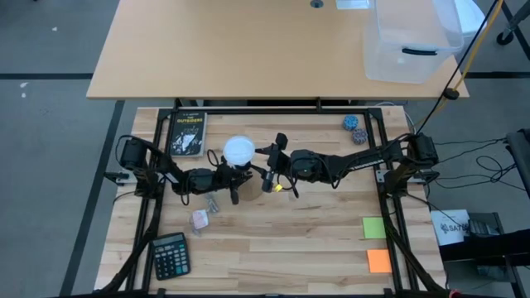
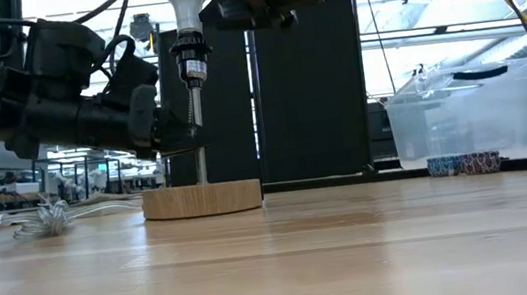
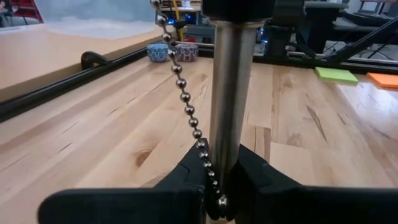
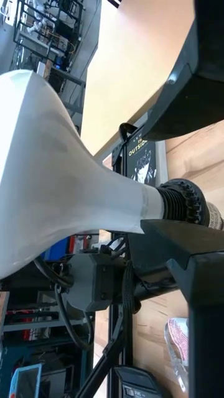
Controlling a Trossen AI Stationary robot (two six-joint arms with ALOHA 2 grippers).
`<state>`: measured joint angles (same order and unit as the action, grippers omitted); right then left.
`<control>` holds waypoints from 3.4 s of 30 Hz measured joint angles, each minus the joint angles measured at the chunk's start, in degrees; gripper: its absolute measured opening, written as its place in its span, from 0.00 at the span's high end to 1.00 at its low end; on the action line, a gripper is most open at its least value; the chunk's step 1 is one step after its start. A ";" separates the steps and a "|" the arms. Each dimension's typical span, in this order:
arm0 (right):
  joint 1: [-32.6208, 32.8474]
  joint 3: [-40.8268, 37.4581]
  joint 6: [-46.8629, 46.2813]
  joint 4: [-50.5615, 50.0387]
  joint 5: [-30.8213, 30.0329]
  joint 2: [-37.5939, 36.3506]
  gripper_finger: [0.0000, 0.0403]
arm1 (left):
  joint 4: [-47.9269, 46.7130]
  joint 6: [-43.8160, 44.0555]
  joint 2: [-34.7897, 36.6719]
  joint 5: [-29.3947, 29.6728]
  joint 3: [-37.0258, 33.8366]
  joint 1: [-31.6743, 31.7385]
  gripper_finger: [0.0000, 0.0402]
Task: Screw lightbulb
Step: Remove the lightbulb from the lamp socket
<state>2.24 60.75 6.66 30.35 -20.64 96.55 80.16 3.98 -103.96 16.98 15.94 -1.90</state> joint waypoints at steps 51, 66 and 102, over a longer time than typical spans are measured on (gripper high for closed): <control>-1.18 3.61 -4.05 10.43 -4.53 7.43 0.49 | -11.82 3.07 0.07 14.02 7.87 -0.14 0.92; -2.25 3.61 -1.97 9.67 2.06 7.34 0.63 | -12.14 1.60 0.11 9.04 7.85 -0.01 0.92; -9.30 3.56 -1.60 0.19 47.48 3.54 0.64 | -11.26 -3.52 0.04 -33.24 6.82 3.40 0.92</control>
<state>-7.06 64.31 5.05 30.54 26.83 100.09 68.90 0.45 -103.92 -16.26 22.76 1.50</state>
